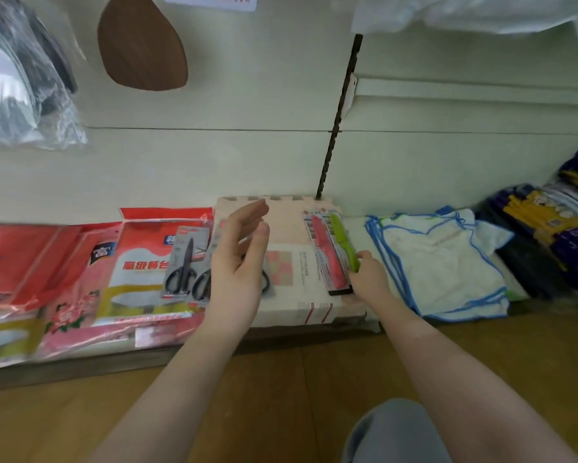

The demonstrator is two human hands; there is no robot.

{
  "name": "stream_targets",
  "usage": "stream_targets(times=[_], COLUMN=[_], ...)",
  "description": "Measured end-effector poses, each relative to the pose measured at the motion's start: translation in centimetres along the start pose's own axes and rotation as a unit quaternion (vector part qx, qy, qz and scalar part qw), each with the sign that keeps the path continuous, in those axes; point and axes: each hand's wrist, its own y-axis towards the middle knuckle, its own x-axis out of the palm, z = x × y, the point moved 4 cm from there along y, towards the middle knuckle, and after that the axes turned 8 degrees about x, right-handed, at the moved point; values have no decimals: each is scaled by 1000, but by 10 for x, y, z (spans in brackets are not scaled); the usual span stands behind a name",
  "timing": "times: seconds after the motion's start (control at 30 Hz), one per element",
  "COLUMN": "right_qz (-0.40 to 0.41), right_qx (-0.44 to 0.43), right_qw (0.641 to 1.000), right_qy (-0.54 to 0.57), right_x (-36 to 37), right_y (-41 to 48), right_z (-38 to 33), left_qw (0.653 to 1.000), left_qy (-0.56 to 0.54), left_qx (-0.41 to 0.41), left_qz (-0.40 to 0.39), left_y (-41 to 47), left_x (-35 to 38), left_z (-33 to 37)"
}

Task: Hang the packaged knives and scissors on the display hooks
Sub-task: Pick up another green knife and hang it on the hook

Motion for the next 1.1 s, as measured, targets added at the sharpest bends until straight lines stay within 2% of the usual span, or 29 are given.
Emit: stream_targets(times=[0.23,0.53,0.77,0.97,1.1], right_qz=[35,69,67,43,65], right_qx=[11,74,-21,-58,-95], right_qw=[999,984,940,920,926], right_qy=[-15,148,333,385,359], right_x=[4,-10,-45,-72,-85], right_y=[-2,-23,-83,-123,-137], right_z=[0,0,-38,-66,-76], left_qw=[1000,999,996,989,983], left_qy=[5,9,36,35,-97], left_qx=[-7,-22,-75,-144,-149], left_qz=[-4,-26,-41,-22,34], left_y=[3,3,17,67,91], left_x=[1,8,37,64,64], left_z=[-6,-22,-23,-1,18])
